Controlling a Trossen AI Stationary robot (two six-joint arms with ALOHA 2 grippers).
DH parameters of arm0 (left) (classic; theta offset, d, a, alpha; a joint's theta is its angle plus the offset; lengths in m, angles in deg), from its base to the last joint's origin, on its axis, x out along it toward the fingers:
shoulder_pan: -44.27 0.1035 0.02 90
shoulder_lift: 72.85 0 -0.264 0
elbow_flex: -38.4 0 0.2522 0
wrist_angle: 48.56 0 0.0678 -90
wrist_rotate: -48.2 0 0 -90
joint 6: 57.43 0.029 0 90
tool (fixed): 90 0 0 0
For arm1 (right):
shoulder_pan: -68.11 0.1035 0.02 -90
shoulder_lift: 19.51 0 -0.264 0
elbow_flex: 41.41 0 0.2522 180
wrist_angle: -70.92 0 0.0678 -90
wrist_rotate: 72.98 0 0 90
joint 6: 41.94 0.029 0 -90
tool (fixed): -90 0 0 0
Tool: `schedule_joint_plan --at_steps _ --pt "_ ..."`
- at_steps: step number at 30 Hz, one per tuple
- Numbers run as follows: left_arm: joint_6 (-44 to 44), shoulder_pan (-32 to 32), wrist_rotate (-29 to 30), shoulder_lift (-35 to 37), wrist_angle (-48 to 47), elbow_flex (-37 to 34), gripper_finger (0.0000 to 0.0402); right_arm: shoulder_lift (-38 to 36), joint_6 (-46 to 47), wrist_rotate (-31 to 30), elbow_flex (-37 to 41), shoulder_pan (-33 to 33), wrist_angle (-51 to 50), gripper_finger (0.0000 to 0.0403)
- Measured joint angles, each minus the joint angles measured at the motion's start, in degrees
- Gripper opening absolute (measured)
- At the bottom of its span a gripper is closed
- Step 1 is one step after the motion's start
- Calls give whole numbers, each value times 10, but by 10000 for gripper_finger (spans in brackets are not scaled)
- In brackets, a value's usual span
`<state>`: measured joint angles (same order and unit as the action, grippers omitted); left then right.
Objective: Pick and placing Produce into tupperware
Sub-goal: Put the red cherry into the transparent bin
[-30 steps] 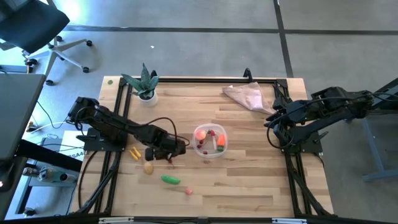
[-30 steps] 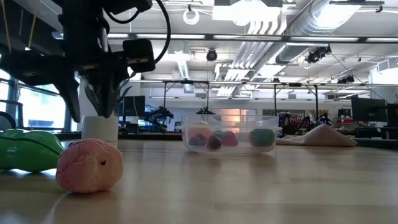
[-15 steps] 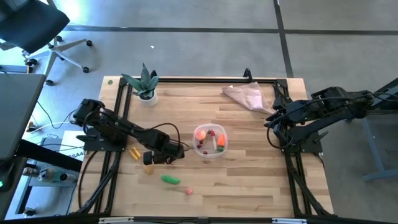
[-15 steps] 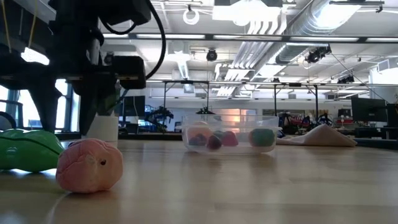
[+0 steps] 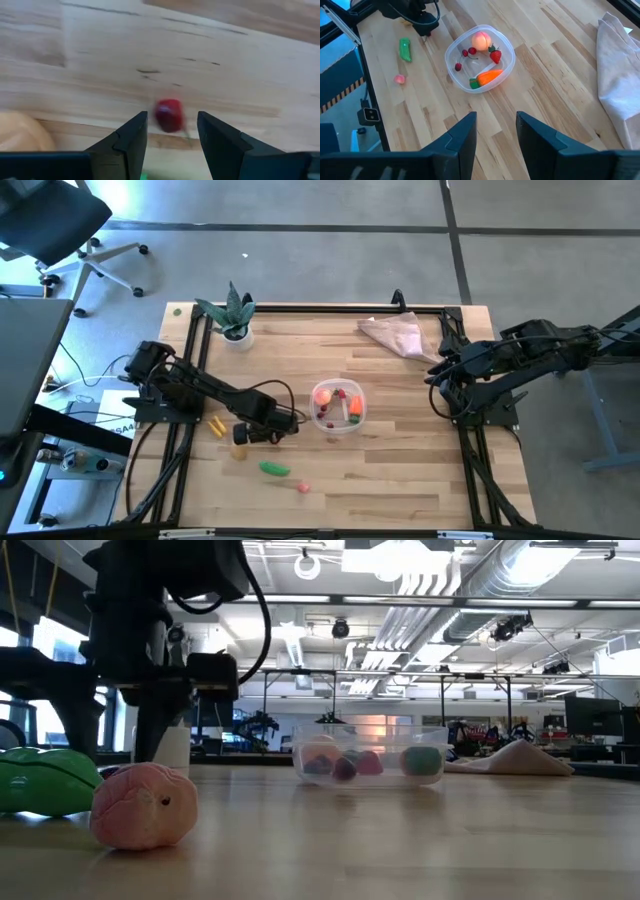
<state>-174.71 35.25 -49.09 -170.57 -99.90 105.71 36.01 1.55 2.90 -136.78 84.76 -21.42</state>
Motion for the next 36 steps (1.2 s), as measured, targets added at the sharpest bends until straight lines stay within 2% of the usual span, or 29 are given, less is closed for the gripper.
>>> schedule_joint_plan --at_steps 20,36 --pt "0 0 3 -17 11 1 160 0 0 0 0 0 0 130" --pt "0 0 3 -17 9 0 87 0 0 0 0 0 0 130"
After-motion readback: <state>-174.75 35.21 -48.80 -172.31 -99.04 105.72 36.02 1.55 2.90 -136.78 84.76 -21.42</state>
